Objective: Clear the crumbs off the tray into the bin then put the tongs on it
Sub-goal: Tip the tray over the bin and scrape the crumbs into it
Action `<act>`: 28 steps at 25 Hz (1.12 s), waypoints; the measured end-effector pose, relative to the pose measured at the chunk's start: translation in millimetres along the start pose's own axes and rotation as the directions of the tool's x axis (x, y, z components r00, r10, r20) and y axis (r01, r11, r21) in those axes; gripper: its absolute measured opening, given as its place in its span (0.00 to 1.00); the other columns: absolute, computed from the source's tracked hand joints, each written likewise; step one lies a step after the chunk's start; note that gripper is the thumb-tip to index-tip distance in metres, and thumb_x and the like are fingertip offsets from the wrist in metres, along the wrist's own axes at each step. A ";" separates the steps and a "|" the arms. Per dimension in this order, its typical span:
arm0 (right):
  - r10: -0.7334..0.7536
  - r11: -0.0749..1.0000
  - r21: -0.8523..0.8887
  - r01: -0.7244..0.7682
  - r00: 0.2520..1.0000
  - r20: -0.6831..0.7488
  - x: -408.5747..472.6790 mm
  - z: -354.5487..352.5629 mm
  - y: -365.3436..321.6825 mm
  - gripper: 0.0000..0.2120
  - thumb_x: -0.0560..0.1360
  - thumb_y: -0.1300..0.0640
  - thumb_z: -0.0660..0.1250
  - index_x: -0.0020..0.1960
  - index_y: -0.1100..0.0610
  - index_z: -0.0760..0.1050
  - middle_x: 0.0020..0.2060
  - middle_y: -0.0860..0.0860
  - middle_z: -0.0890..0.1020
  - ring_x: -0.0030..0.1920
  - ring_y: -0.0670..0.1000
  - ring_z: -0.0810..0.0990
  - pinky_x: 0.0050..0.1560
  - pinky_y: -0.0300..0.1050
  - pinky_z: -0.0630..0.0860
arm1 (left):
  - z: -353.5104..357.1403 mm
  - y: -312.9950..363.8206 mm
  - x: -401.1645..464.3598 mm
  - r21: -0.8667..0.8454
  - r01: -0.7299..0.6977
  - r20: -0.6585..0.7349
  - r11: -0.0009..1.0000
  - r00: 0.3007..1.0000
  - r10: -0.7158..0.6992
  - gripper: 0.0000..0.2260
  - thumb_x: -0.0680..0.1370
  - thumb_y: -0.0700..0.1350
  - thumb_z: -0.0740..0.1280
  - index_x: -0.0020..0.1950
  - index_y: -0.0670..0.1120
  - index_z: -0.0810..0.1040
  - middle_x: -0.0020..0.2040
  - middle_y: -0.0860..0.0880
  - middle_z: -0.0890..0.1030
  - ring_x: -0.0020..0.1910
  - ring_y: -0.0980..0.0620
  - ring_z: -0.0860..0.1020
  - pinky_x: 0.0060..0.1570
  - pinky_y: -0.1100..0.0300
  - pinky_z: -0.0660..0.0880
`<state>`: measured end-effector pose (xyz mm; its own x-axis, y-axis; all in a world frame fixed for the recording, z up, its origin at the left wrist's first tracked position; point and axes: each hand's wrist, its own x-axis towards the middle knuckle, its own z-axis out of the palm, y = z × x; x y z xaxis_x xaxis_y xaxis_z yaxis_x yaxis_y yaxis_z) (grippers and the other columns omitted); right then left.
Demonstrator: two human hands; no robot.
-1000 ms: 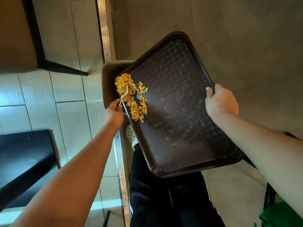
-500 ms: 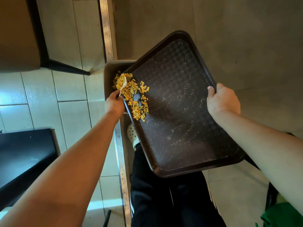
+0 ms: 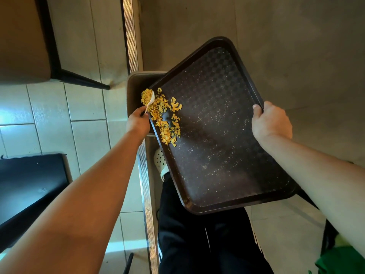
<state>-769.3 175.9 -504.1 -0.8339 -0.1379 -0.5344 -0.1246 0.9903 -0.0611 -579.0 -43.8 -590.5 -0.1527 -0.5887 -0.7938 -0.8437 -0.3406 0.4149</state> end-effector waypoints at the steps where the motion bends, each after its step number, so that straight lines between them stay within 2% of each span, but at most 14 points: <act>1: 0.007 1.000 0.005 -0.007 1.000 0.005 -0.1 -0.5 -0.6 0.13 0.81 0.49 0.53 0.44 0.57 0.66 0.45 0.61 0.78 0.46 0.63 0.75 0.41 0.50 0.67 | -2.4 -3.3 -5.4 -0.024 -0.029 0.004 0.999 1.000 0.029 0.16 0.81 0.40 0.56 0.68 0.49 0.71 0.42 0.51 0.76 0.33 0.57 0.71 0.32 0.67 0.69; 4: 0.014 1.000 0.007 -0.014 1.000 0.008 -0.5 -1.5 -1.6 0.13 0.81 0.49 0.53 0.43 0.57 0.65 0.45 0.61 0.77 0.45 0.63 0.74 0.40 0.49 0.65 | -7.6 -22.8 -17.8 0.018 -0.116 0.068 0.993 0.991 0.114 0.15 0.80 0.37 0.57 0.66 0.46 0.73 0.36 0.52 0.72 0.30 0.57 0.67 0.28 0.69 0.65; 7: 0.006 1.000 0.006 -0.006 1.000 0.006 0.6 -2.1 -1.7 0.13 0.81 0.49 0.53 0.43 0.57 0.65 0.45 0.62 0.77 0.45 0.63 0.74 0.40 0.49 0.65 | -8.3 -44.5 -23.0 0.093 -0.120 0.112 0.988 0.988 0.110 0.16 0.80 0.36 0.57 0.66 0.45 0.74 0.34 0.50 0.70 0.30 0.55 0.65 0.30 0.63 0.64; 10: 0.007 1.000 0.006 -0.007 1.000 0.007 2.2 -1.2 -1.0 0.14 0.81 0.49 0.53 0.43 0.58 0.65 0.45 0.62 0.77 0.45 0.63 0.74 0.40 0.49 0.66 | -7.5 -51.5 -22.5 0.109 -0.088 0.084 0.990 0.993 0.079 0.15 0.81 0.37 0.55 0.66 0.44 0.72 0.33 0.49 0.68 0.28 0.54 0.64 0.25 0.66 0.64; 12: 0.011 1.000 -0.001 -0.011 1.000 0.007 2.4 -0.3 -0.4 0.14 0.81 0.49 0.53 0.43 0.58 0.65 0.45 0.62 0.77 0.45 0.64 0.75 0.40 0.50 0.66 | -5.0 -48.6 -20.1 0.102 -0.067 0.023 0.993 0.998 0.065 0.15 0.82 0.38 0.54 0.67 0.46 0.72 0.34 0.50 0.69 0.28 0.55 0.65 0.21 0.70 0.63; 14: 0.009 1.000 -0.007 -0.009 1.000 0.002 2.1 -0.3 -0.6 0.14 0.81 0.49 0.53 0.43 0.58 0.65 0.45 0.62 0.77 0.45 0.63 0.74 0.40 0.50 0.66 | 1.4 -40.2 -21.7 0.070 -0.085 -0.017 0.994 0.996 0.087 0.15 0.82 0.40 0.55 0.67 0.49 0.72 0.38 0.49 0.72 0.29 0.56 0.67 0.25 0.69 0.65; 16: 0.005 1.000 -0.011 -0.005 1.000 -0.003 1.8 -0.7 -0.6 0.14 0.81 0.49 0.53 0.43 0.58 0.65 0.45 0.62 0.77 0.42 0.62 0.72 0.40 0.49 0.65 | 12.4 -29.8 -27.6 0.043 -0.162 0.007 0.986 0.987 0.161 0.15 0.81 0.40 0.56 0.66 0.52 0.72 0.40 0.50 0.74 0.30 0.57 0.68 0.27 0.68 0.66; 18: 0.000 1.000 -0.013 0.000 1.000 -0.006 1.5 -0.6 -0.8 0.14 0.81 0.49 0.53 0.44 0.58 0.66 0.44 0.62 0.77 0.42 0.61 0.72 0.40 0.50 0.66 | 24.0 -21.0 -34.7 0.052 -0.197 0.075 0.979 0.978 0.193 0.15 0.81 0.42 0.56 0.66 0.54 0.72 0.38 0.51 0.73 0.29 0.56 0.67 0.24 0.69 0.65; 20: -0.006 1.000 -0.015 0.006 1.000 -0.008 1.6 0.0 -0.9 0.14 0.81 0.49 0.53 0.44 0.58 0.66 0.45 0.62 0.77 0.44 0.63 0.74 0.40 0.50 0.67 | 32.9 -17.1 -37.3 0.060 -0.179 0.091 0.982 0.981 0.173 0.16 0.82 0.42 0.55 0.67 0.54 0.71 0.36 0.51 0.73 0.28 0.56 0.66 0.22 0.70 0.65; 22: -0.008 1.000 -0.008 0.008 1.000 -0.009 1.3 0.4 -1.4 0.14 0.81 0.49 0.53 0.43 0.58 0.66 0.45 0.62 0.78 0.45 0.64 0.75 0.40 0.50 0.67 | 34.2 -17.3 -35.3 0.041 -0.121 0.039 0.992 0.992 0.120 0.16 0.82 0.42 0.55 0.68 0.53 0.71 0.34 0.52 0.72 0.28 0.57 0.67 0.23 0.70 0.66; 26: -0.003 1.000 -0.003 0.003 1.000 -0.008 0.7 1.1 -0.4 0.14 0.81 0.49 0.53 0.43 0.58 0.66 0.45 0.62 0.77 0.46 0.64 0.75 0.40 0.50 0.68 | 19.3 -23.3 -20.0 -0.069 0.034 -0.084 0.997 0.996 -0.039 0.16 0.81 0.41 0.57 0.68 0.50 0.72 0.40 0.51 0.77 0.32 0.54 0.74 0.32 0.63 0.73; 28: -0.007 1.000 0.000 0.007 1.000 -0.008 1.2 0.9 -0.5 0.14 0.81 0.49 0.53 0.43 0.58 0.66 0.45 0.62 0.77 0.46 0.64 0.75 0.41 0.51 0.69 | 11.5 -22.7 -13.1 -0.122 0.058 -0.116 0.991 0.991 -0.072 0.16 0.81 0.40 0.57 0.67 0.49 0.72 0.41 0.53 0.77 0.33 0.55 0.75 0.27 0.70 0.72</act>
<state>-769.7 175.2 -505.5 -0.8376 -0.1445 -0.5268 -0.1299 0.9894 -0.0648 -563.8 -19.9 -594.6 -0.0307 -0.6434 -0.7649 -0.7820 -0.4611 0.4193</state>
